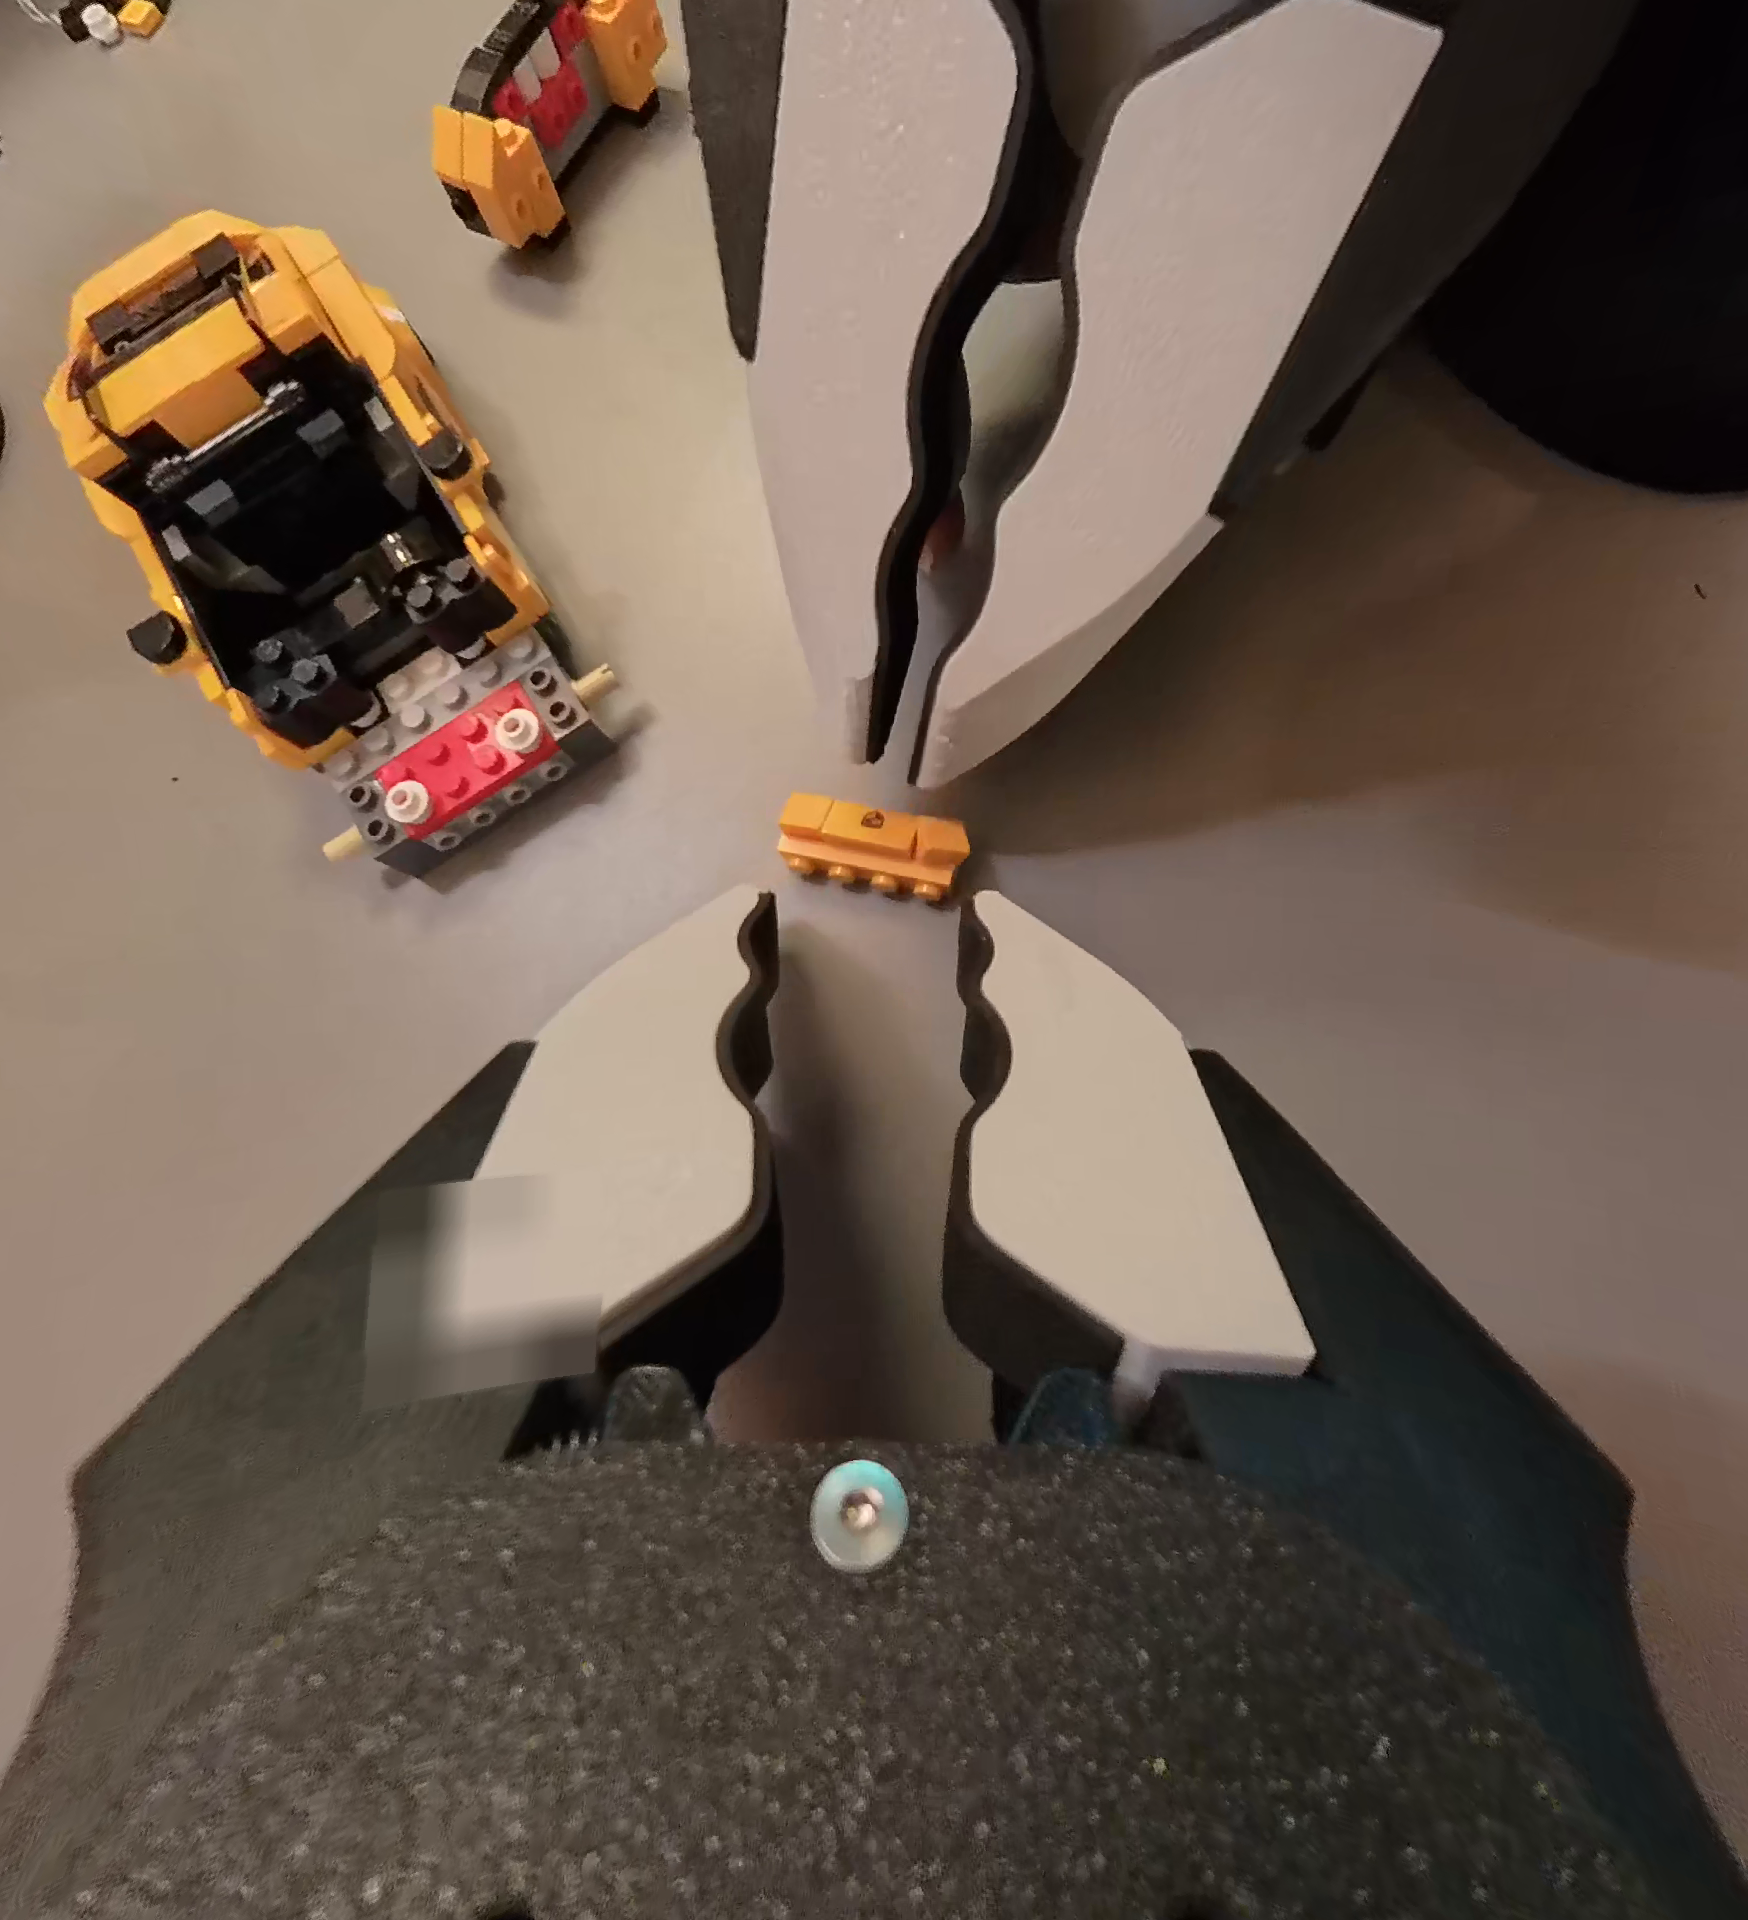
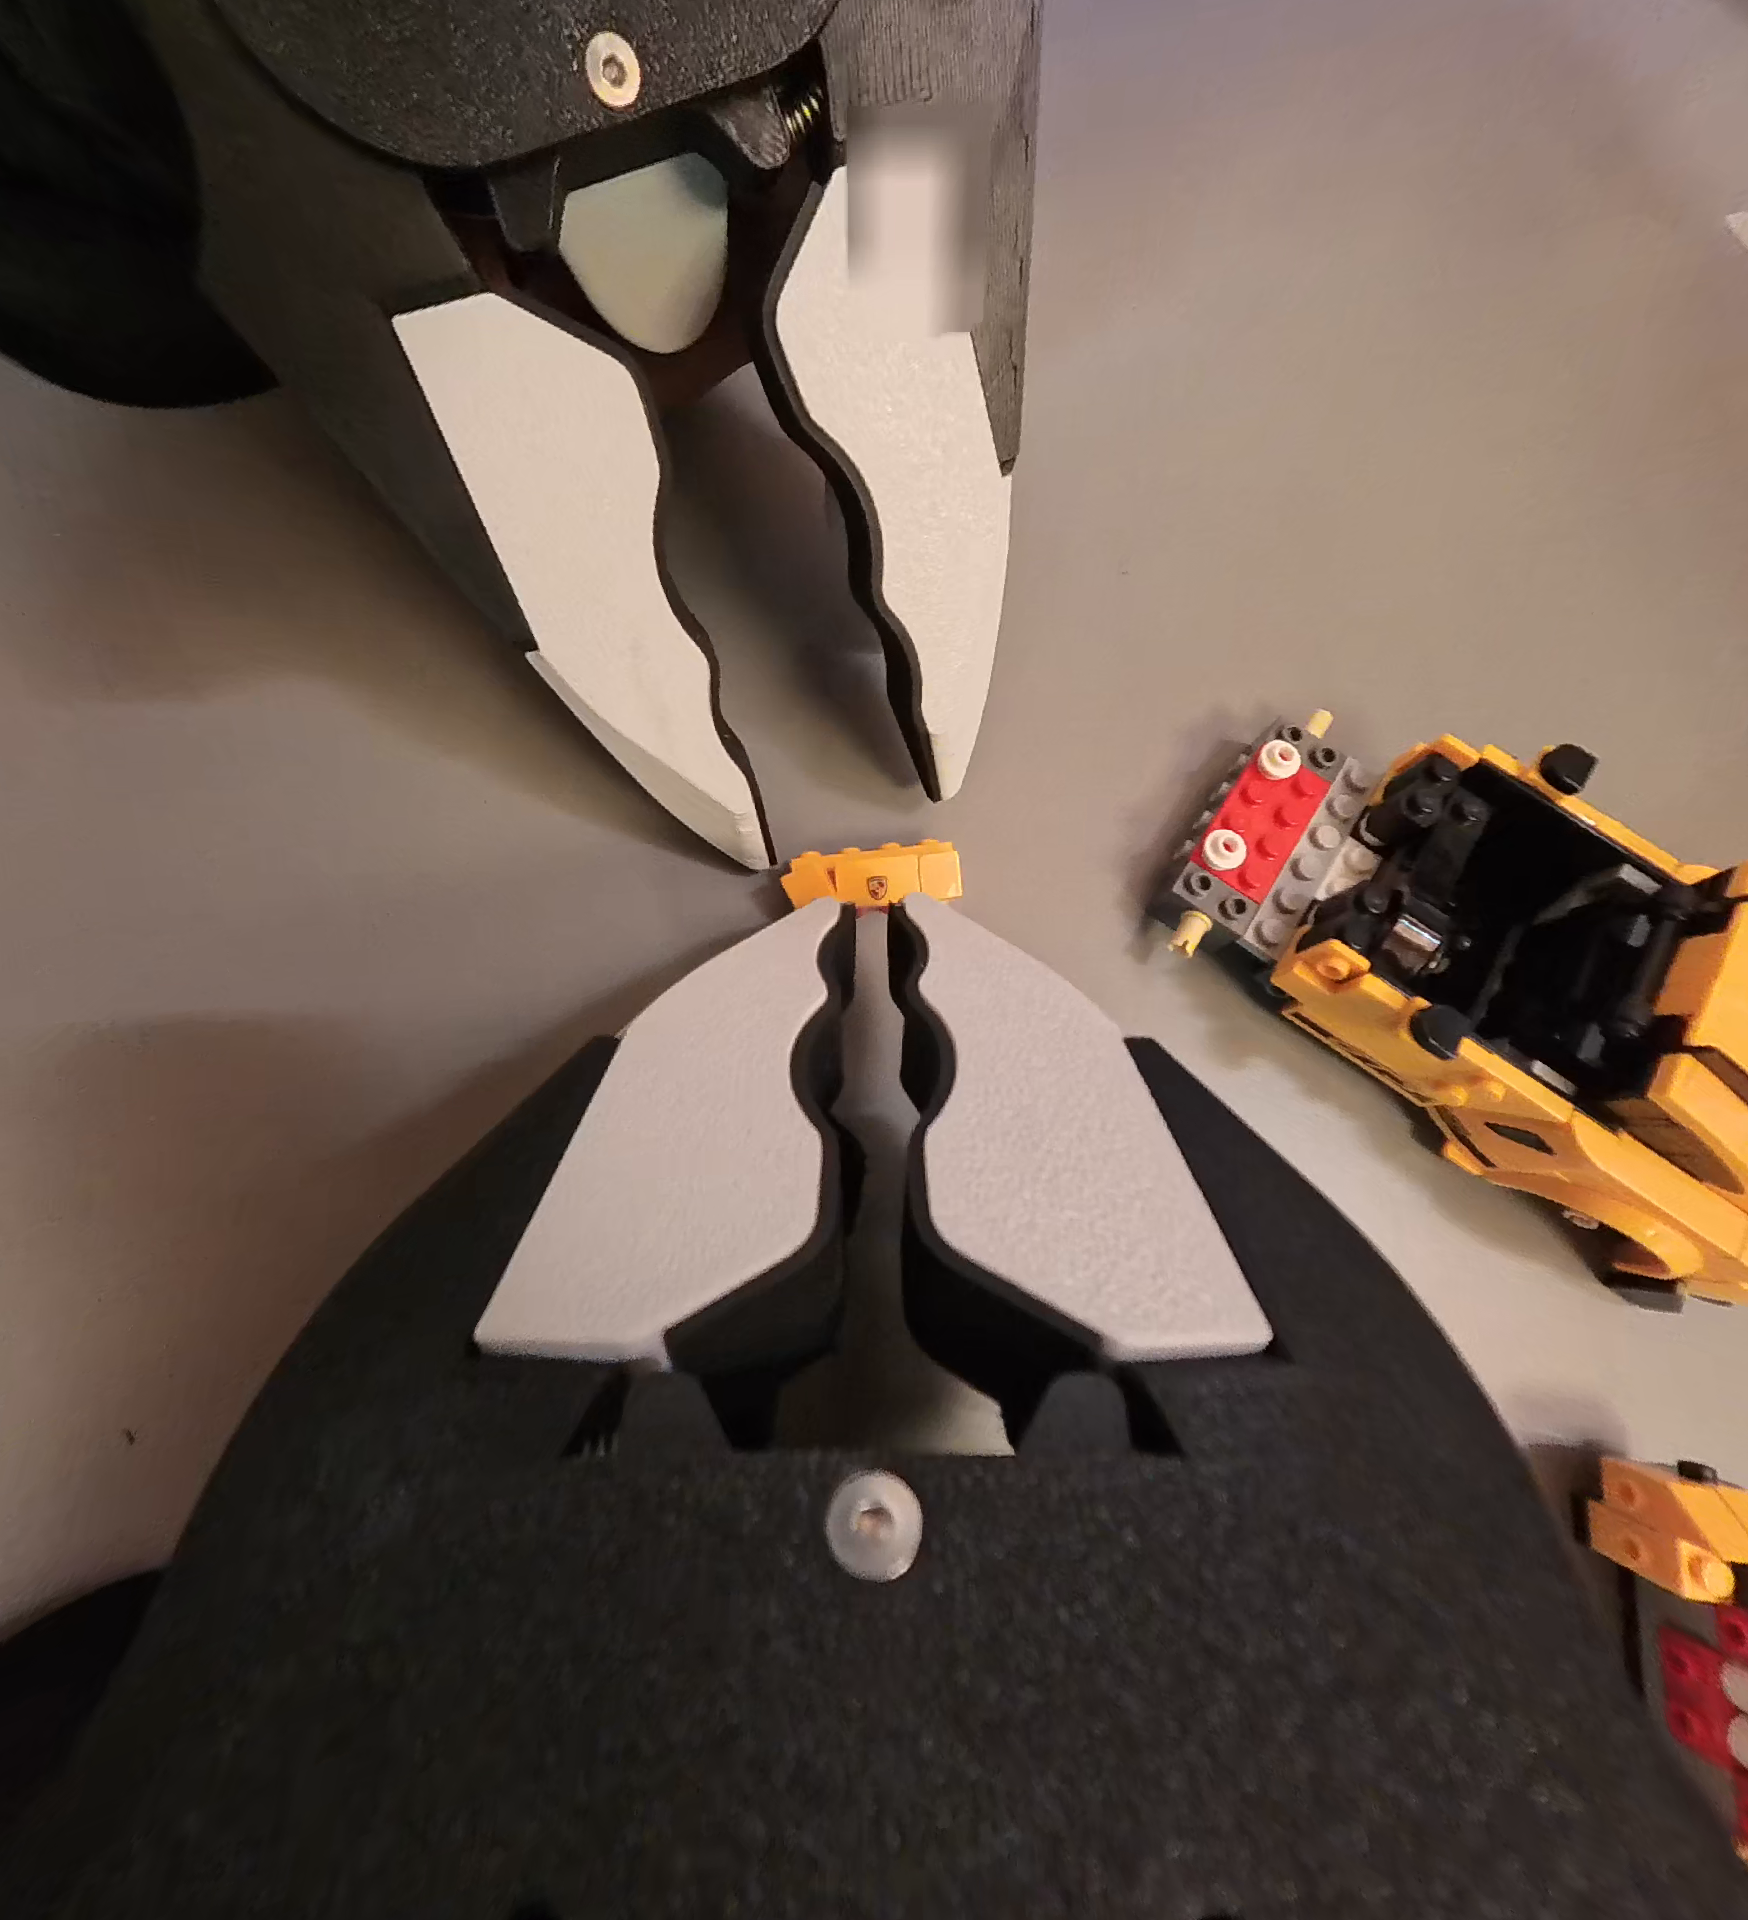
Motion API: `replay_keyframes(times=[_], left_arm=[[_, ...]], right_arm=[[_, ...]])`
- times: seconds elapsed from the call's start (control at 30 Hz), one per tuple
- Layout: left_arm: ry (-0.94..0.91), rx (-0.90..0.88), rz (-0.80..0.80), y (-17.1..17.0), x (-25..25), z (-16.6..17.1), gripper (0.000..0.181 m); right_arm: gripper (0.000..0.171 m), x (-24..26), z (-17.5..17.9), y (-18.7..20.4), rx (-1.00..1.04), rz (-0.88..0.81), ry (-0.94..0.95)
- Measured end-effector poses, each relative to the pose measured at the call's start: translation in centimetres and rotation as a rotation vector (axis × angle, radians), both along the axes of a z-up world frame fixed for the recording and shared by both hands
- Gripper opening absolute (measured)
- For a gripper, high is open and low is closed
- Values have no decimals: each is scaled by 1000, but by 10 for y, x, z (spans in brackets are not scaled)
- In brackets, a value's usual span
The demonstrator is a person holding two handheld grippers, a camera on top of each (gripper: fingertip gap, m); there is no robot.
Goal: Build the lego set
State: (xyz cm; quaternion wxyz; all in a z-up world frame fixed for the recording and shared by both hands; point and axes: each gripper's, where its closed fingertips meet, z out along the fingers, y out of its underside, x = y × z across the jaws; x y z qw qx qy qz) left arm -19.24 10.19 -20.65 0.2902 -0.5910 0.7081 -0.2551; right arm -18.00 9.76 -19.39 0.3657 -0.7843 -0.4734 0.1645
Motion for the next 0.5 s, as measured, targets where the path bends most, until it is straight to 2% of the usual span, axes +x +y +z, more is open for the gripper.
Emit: replay_keyframes(times=[0.5], left_arm=[[-11,-50,-23,-2,7,0,37]], right_arm=[[6,1,4,-4,-7,13,0]])
